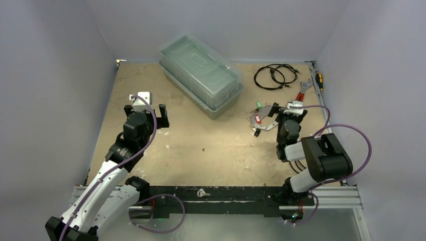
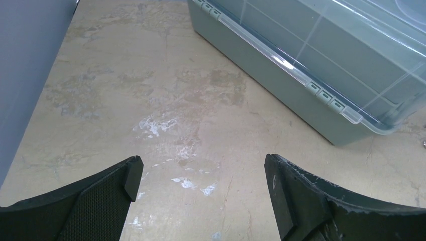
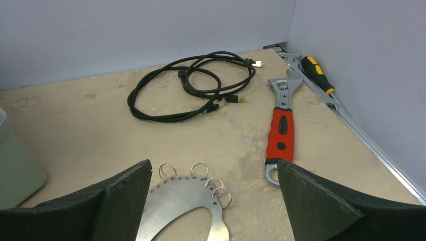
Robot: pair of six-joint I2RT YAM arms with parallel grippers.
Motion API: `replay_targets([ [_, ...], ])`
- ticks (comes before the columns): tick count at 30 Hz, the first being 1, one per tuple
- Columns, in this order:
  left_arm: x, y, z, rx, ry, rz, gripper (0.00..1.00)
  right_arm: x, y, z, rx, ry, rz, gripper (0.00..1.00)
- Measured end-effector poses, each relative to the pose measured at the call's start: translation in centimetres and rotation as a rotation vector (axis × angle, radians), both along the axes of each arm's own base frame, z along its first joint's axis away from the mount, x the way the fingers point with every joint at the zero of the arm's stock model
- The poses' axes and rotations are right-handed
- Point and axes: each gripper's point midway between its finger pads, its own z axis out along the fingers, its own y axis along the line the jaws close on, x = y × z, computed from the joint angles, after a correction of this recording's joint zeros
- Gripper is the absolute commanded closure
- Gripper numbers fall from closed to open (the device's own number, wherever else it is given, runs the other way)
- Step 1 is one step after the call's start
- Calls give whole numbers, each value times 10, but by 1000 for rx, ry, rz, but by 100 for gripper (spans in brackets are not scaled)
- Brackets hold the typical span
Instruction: Put the keys on the keyring
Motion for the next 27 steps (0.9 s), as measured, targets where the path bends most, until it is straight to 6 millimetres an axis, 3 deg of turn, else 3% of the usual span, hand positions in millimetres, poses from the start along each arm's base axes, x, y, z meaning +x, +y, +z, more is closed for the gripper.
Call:
replay_targets([
  [8,0,-1,-1,-2,4,-2,1,0,0,0,0,0,0,1],
  [13,-2,-21,-5,-17,24,-119,1,0,0,0,1,0,-1,1],
  [19,-5,-58,-33,-52,145,-305,8,-2,-6,-3,20,5,-35,1],
  [27,-28,-94,-71,-173,446,-417,20,-5,-11,1,11,18,-79,1],
])
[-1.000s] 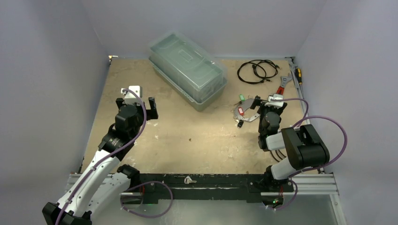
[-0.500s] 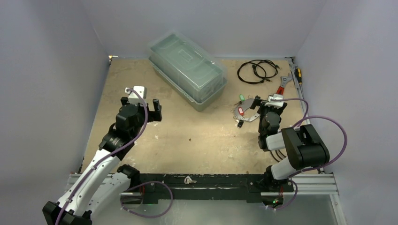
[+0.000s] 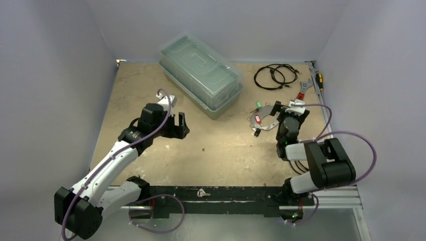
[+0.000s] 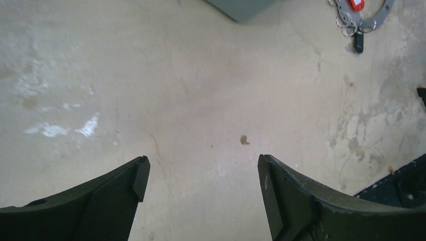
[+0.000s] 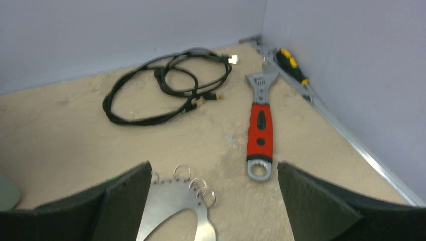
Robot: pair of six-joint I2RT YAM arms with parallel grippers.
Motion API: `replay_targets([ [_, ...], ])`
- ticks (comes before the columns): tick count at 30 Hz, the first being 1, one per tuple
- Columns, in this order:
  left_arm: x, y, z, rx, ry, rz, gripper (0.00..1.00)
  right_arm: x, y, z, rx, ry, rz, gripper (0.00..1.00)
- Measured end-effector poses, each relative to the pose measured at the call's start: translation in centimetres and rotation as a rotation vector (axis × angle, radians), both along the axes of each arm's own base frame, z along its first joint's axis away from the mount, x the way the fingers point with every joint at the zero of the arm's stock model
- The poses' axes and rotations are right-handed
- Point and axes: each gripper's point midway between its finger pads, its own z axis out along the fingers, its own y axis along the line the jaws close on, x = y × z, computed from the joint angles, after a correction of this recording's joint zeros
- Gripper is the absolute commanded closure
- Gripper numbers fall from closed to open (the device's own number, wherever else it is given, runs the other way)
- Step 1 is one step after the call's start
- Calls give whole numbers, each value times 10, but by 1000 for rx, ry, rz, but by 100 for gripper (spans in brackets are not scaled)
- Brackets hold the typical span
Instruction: Put the keys on the keyring
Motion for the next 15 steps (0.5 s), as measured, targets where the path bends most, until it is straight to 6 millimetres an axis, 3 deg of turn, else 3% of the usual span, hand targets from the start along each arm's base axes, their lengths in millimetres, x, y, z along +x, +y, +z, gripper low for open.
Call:
replay_targets([
  [3,-13,-8,-10,-22,79,0,26,10,3,19,35,28,-31,1],
  [6,-28,-23,-14,-42,125,-6,32,28,15,86,159,-54,-18,1],
  [9,-44,-40,-23,-42,166,-14,36,24,24,126,274,-116,8,1],
  [12,-70,-60,-43,-9,240,-35,44,14,32,122,348,-81,28,1],
  [15,-102,-76,-63,55,300,-69,48,6,39,87,376,60,29,1],
])
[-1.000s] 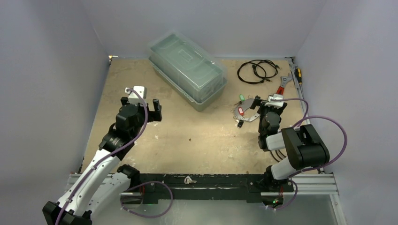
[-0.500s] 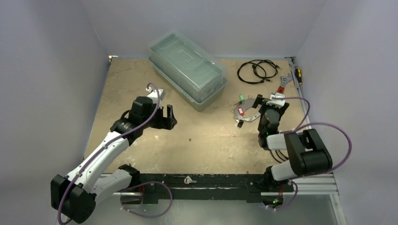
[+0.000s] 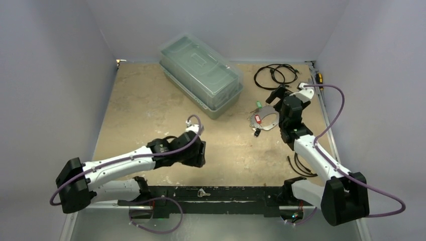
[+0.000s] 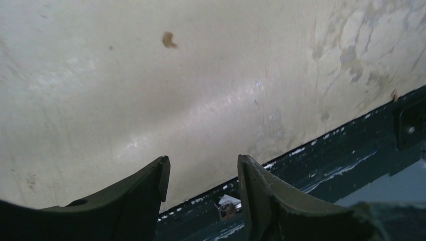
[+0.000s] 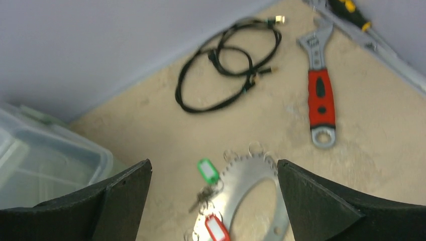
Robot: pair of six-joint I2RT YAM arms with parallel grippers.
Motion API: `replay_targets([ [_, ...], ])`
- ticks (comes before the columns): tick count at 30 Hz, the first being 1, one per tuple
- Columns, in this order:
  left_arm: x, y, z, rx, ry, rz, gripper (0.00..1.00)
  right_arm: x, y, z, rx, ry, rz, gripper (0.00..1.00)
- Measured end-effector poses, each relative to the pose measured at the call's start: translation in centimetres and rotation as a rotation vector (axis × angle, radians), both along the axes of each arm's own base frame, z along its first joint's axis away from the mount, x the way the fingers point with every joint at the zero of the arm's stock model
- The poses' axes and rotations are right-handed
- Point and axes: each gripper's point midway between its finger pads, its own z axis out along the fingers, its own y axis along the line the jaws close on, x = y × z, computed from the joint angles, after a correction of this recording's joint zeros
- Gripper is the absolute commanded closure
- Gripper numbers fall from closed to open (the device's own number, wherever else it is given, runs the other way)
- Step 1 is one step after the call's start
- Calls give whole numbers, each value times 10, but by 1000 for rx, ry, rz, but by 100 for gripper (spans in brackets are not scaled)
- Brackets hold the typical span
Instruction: Put the keys on the keyring
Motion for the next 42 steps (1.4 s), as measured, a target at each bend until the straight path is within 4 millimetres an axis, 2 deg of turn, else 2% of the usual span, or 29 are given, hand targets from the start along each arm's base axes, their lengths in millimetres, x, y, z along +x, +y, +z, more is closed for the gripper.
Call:
replay_targets([
  [3,-32,-15,-14,49,30,-61,51,-10,6,-26,16,107,30,1],
  [7,-70,-27,-36,120,73,-136,57,-21,11,-28,36,131,55,1],
  [12,-96,-23,-51,214,72,-152,63,-26,14,-26,44,136,76,1],
  [14,-100,-23,-54,238,63,-151,68,-27,16,-28,45,144,87,1],
  [22,-106,-21,-66,289,55,-123,74,-29,20,-28,49,149,106,1],
  [33,-110,-21,-67,295,53,-127,67,-29,23,-31,52,156,124,1],
  [39,-112,-21,-70,305,60,-126,76,-28,23,-35,49,169,124,1],
  [42,-112,-22,-73,310,62,-122,86,-28,23,-36,48,170,125,1],
])
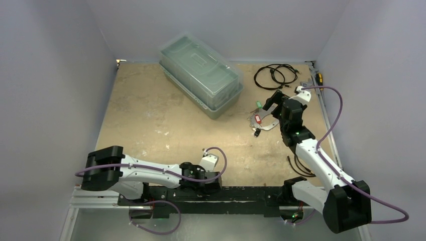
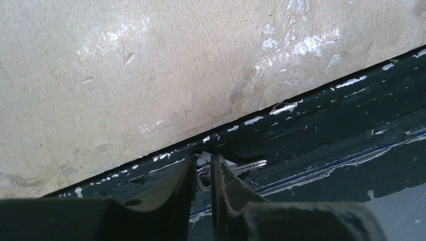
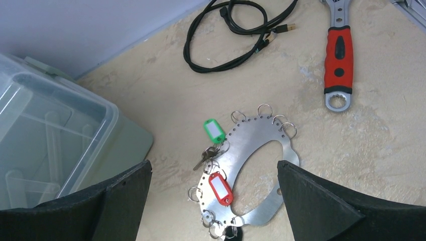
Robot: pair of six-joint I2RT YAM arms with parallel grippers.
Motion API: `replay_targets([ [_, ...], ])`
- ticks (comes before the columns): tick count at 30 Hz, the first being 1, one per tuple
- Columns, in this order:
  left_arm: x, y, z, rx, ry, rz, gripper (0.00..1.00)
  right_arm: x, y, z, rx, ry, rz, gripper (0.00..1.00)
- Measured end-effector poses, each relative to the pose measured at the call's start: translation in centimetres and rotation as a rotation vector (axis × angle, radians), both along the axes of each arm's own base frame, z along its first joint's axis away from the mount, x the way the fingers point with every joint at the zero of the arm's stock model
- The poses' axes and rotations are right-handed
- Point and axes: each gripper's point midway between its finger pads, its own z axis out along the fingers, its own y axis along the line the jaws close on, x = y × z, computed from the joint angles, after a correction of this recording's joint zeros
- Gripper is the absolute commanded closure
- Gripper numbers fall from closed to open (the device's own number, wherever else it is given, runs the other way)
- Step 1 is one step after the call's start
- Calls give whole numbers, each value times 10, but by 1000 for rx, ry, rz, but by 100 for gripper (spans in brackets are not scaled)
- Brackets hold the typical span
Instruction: Put the keys on the keyring
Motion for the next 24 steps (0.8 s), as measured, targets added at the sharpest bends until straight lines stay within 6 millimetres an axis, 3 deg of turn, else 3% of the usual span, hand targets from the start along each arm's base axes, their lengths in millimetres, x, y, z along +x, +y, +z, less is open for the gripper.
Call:
replay_targets([
  [4,0,-1,-5,12,1,0,90,0,0,0,-1,0,0,1],
  [6,0,0,-6,17,2,-1,100,0,0,0,-2,0,1,1],
  [14,4,0,-3,30,-29,-2,100,0,0,1,-2,-2,1,1],
  [17,22,-1,3,45,-92,15,100,1,0,1,-3,-6,1,1],
  [24,86,10,13,64,-203,121,100,-1,-1,-5,-6,4,1,1],
])
